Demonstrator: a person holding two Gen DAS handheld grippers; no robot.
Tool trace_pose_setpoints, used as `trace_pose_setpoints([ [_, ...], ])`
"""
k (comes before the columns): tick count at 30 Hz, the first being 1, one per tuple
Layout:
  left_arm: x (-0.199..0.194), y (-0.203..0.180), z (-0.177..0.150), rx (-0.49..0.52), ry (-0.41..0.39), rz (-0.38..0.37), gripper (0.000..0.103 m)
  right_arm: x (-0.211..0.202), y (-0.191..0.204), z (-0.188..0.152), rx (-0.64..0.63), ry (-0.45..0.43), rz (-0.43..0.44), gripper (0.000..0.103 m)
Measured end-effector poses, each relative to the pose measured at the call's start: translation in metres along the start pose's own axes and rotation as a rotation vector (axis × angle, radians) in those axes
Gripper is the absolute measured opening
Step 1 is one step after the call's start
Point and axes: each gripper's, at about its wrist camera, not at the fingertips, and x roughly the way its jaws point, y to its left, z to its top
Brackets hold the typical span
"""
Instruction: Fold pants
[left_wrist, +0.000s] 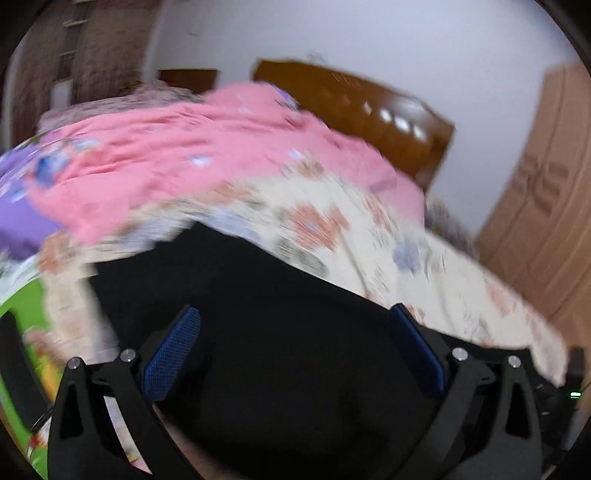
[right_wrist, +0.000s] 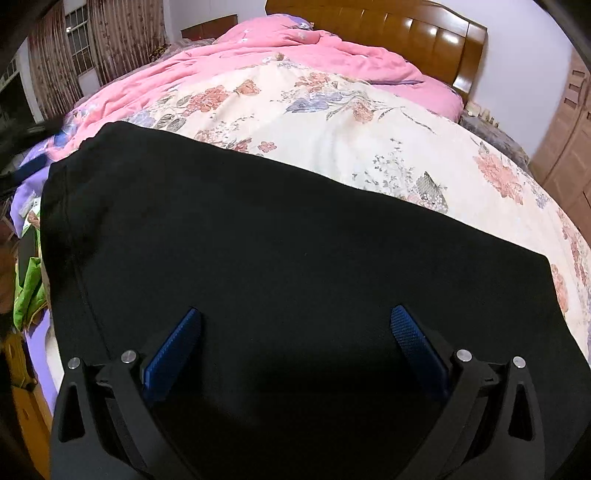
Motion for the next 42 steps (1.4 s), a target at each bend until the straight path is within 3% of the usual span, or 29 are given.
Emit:
trace_pose_setpoints([
  [2,-0.013,0.04,0.0,-0.109,0.007,-0.014,0.102,0.0,0.0,0.0,0.0,-0.003,-0.002,0.099],
  [6,-0.007,0.126,-0.003,-0.375,0.107,-0.138,0.1,0.002,0.0,0.001,0.0,-0.005,-0.003,0.099],
  [11,0.012,0.164,0.0,-0.452,0.157,-0.198,0.1,0.002,0.002,0.0,0.001,-0.008,-0.008,0.099],
  [20,0.029,0.144,0.006,-0.407,0.171,-0.255,0.093,0.002,0.002,0.0,0.002,-0.009,-0.008,0.099],
  [25,0.049,0.146,0.003,-0.417,0.203,-0.224,0.085,0.002,0.002,0.0,0.002,-0.009,-0.008,0.099],
  [29,0.055,0.151,0.01,-0.418,0.17,-0.219,0.078,0.002,0.002,0.0,0.002,-0.009,-0.008,0.099],
  [33,0.057,0.152,0.018,-0.399,0.172,-0.196,0.041,0.002,0.002,0.0,0.002,-0.01,-0.008,0.099],
  [36,0.058,0.153,0.017,-0.371,0.165,-0.163,0.022,0.002,0.001,0.0,0.003,-0.009,-0.006,0.099],
  [39,0.06,0.159,0.014,-0.382,0.162,-0.173,0.022,0.001,0.0,0.002,0.007,-0.008,0.003,0.099],
  [40,0.062,0.162,0.013,-0.39,0.162,-0.169,0.03,-0.001,0.0,0.004,0.011,-0.013,0.008,0.099],
  [42,0.064,0.166,0.01,-0.411,0.154,-0.188,0.037,-0.012,0.001,0.007,0.034,-0.059,0.061,0.099],
])
